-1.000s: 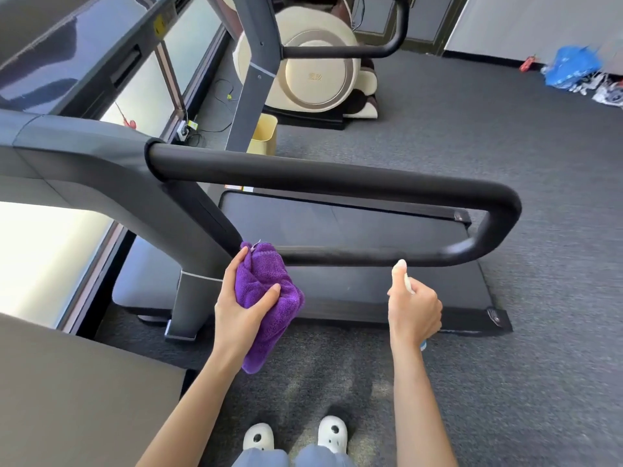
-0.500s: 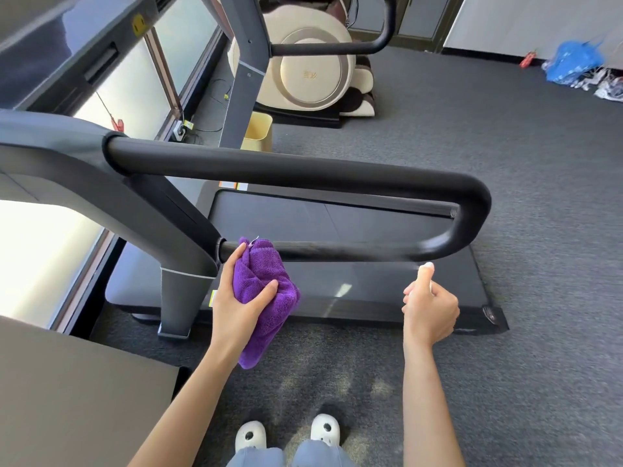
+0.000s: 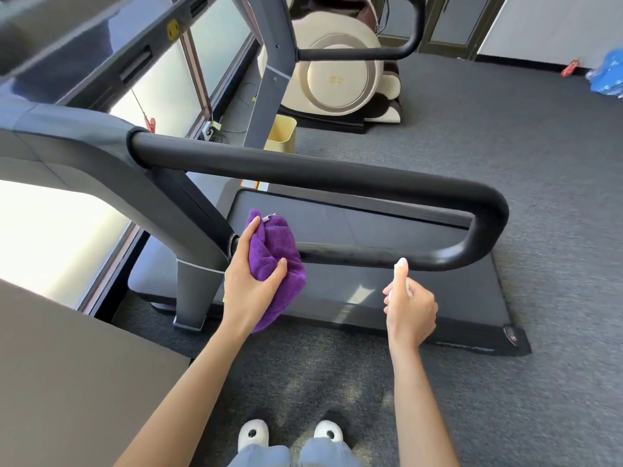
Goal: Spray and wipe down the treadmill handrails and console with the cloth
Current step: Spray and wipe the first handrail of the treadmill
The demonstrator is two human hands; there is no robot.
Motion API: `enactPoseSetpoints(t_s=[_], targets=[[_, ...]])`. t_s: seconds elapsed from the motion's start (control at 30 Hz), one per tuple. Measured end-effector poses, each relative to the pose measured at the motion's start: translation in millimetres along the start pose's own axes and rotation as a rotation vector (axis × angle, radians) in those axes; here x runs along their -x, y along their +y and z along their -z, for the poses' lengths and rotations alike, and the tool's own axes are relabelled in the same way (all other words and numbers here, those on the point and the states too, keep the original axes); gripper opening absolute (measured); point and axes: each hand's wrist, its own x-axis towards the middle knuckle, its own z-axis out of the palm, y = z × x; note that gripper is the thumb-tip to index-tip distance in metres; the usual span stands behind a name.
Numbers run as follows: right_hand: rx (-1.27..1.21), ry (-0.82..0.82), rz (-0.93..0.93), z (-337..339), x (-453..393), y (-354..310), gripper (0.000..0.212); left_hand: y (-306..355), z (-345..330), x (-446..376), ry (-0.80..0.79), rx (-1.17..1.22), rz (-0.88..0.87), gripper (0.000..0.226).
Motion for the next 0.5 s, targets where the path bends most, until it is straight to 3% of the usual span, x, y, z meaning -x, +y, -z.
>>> enactPoseSetpoints(t_s=[0.13,0.3,0.37,0.5], targets=[[-0.015,-0.041,0.056,0,2,-7,0.084,10,-4,-34,0.012,-0.308,-0.198,0.071],[0.001,-0.042,0.099,-2,4,-10,0.081,-26,-27,-59,-0.23,-0.809,-0.296,0.082],[0.009,-0.046,0.107,-5,4,-10,0.08,-31,-30,-62,-0.277,-0.848,-0.283,0.089],[0.017,-0.076,0.106,-11,6,-9,0.073,-32,-14,-65,-0.419,-0.662,-0.306,0.084]])
